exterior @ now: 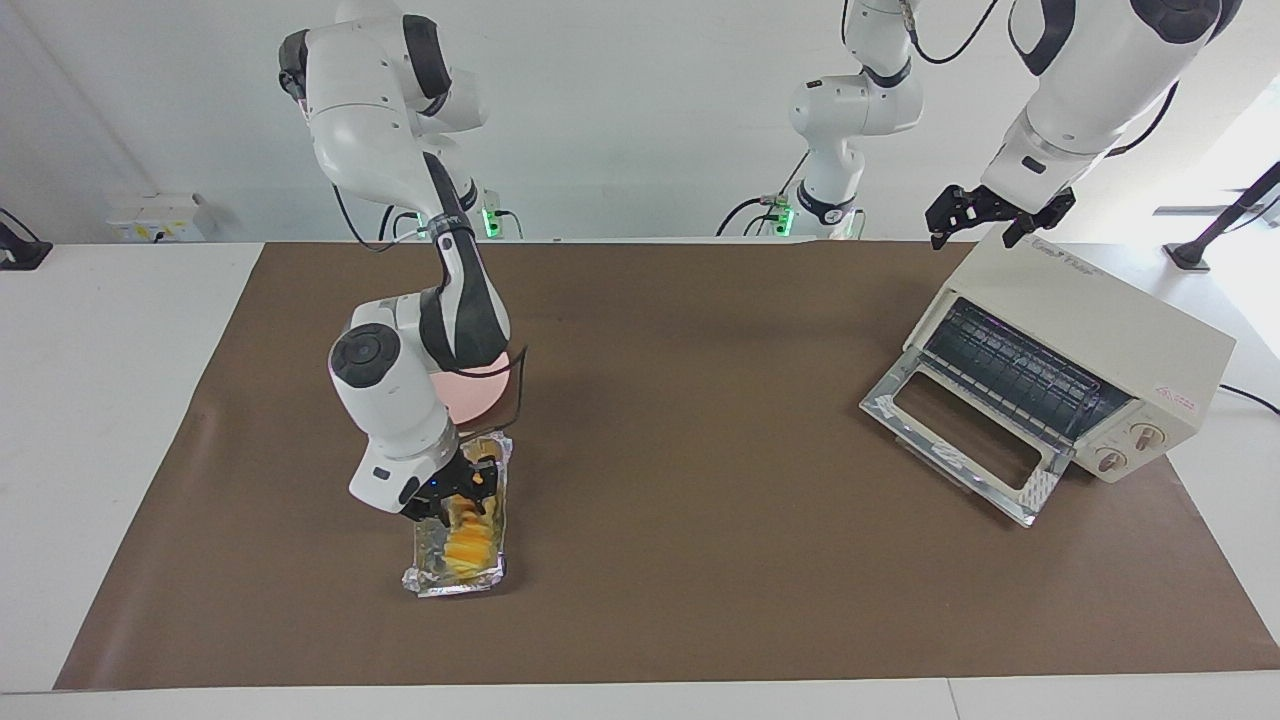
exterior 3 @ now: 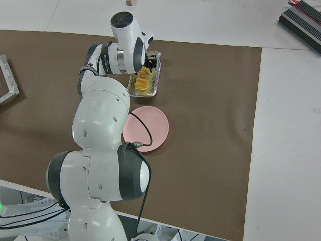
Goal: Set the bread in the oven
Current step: 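Lift the bread with the right gripper and carry it over the foil tray, then lower the bread into the foil tray and open the right gripper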
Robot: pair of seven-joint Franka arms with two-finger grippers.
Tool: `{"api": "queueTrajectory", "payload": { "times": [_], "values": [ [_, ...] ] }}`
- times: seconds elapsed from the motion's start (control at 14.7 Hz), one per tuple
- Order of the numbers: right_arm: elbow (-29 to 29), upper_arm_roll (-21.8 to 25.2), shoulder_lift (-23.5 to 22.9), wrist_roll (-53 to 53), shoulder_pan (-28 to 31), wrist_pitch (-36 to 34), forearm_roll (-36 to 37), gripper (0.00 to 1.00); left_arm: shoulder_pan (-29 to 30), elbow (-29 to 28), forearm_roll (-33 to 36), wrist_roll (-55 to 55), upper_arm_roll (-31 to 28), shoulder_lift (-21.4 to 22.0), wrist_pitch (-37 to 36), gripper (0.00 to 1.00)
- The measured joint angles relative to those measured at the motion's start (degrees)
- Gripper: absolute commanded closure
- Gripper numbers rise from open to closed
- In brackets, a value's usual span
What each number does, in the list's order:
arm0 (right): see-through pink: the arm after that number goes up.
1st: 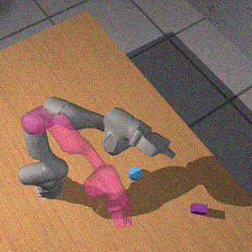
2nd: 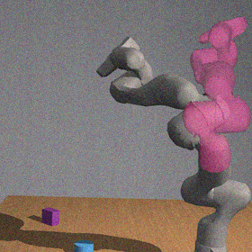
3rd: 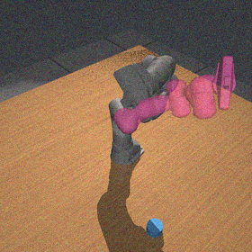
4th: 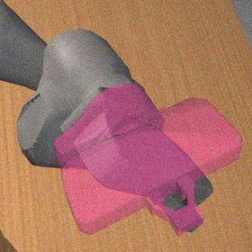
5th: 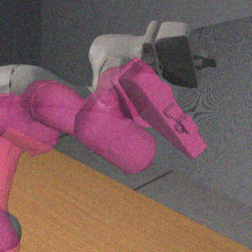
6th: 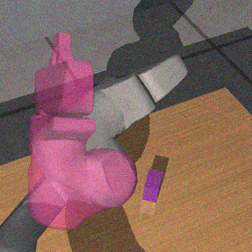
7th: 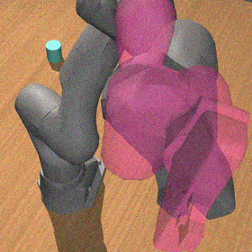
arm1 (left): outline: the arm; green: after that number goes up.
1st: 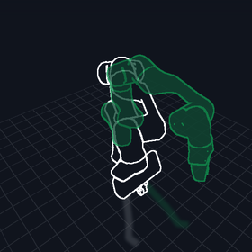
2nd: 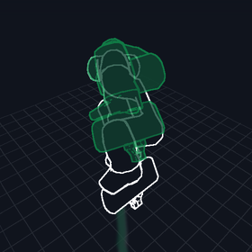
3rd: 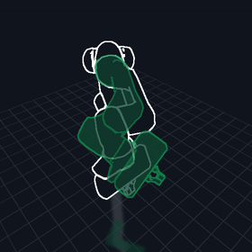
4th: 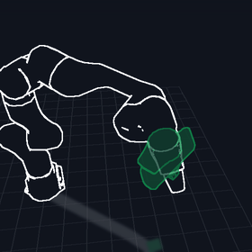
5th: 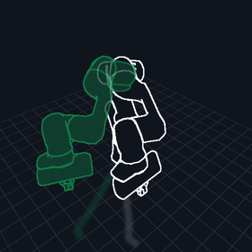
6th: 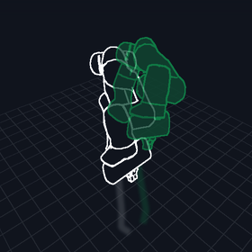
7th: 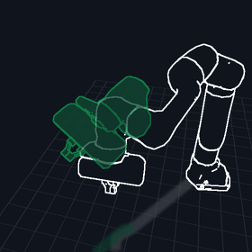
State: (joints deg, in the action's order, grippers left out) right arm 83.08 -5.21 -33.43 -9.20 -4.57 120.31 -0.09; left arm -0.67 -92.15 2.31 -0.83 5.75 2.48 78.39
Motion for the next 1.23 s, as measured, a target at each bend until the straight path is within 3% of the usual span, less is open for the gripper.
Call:
{"api": "queueTrajectory", "payload": {
  "times": [0.2, 0.55, 0.61, 0.68, 0.82, 1.23],
  "values": [
    [-1.1, 0.1, 0.1, 0.0, 1.0, -0.4, 0.8, 0.13, 0.0, 0.0, 0.0, 0.0, 0.0, 0.0, 0.0, 0.00],
    [1.7, 0.3, -0.5, -2.0, 4.2, 4.9, 3.0, 0.22, 0.0, 0.0, 0.0, 0.0, 0.0, 0.0, 0.0, 0.00],
    [3.0, 0.4, -0.5, -2.0, 4.4, 6.6, 3.0, 0.30, 0.0, 0.0, 0.0, 0.0, 0.0, 0.0, 0.0, 0.00],
    [4.4, 0.4, -0.5, -2.2, 4.6, 8.4, 3.1, 0.46, 0.0, 0.0, 0.0, 0.0, 0.0, 0.0, 0.0, 0.00],
    [6.4, 0.4, -0.5, -2.4, 4.6, 10.8, 3.2, 1.00, 0.0, 0.0, 0.0, 0.0, 0.0, 0.0, 0.0, 0.00],
    [7.4, 0.3, -0.1, -2.4, 4.5, 11.2, 3.2, 1.00, 0.0, 0.0, 0.0, 0.0, 0.0, 0.0, 0.0, 0.00]
  ]
}}
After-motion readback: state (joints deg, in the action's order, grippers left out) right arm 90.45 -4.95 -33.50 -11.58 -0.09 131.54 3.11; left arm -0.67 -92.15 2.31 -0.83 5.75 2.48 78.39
